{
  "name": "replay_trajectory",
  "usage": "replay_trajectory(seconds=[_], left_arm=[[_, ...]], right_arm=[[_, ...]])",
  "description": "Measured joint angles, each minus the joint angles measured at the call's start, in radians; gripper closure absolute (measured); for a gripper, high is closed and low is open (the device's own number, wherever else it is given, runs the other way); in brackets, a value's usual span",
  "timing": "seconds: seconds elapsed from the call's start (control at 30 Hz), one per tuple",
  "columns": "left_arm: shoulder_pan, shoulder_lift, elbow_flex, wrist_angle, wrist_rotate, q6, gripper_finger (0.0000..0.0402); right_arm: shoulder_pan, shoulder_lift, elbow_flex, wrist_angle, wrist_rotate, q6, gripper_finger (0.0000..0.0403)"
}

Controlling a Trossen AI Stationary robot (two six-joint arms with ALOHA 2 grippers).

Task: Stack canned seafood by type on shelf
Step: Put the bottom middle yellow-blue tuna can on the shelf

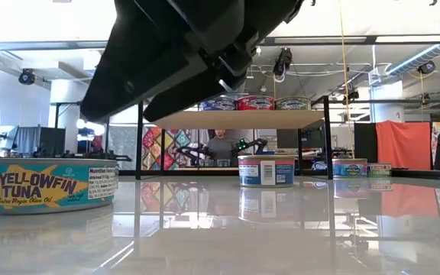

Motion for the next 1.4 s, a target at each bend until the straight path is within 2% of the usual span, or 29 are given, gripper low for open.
replay_trajectory(seconds=[0.37, 0.63, 0.8, 1.03, 1.17, 1.4], left_arm=[[0.0, 0.0, 0.0, -0.033, 0.03, -0.013, 0.0401], [0.001, 0.0, -0.001, -0.097, 0.042, -0.027, 0.0401], [0.003, -0.001, -0.014, -0.096, 0.113, -0.005, 0.0401], [0.017, -0.056, -0.081, -0.088, 0.109, 0.003, 0.0401], [0.046, -0.106, -0.155, -0.025, 0.08, 0.028, 0.0401], [0.157, -0.121, -0.307, 0.252, 0.099, 0.137, 0.0401]], right_arm=[[-0.006, 0.002, 0.004, 0.013, -0.074, -0.003, 0.0003], [-0.014, 0.002, 0.004, 0.038, -0.082, 0.01, 0.0003], [-0.043, 0.002, 0.004, 0.043, -0.092, 0.012, 0.0003], [-0.073, 0.04, 0.004, 0.124, -0.184, 0.012, 0.0003], [-0.073, 0.072, 0.003, 0.111, -0.188, 0.017, 0.0003], [-0.077, 0.082, 0.003, 0.116, -0.183, -0.006, 0.0003]])
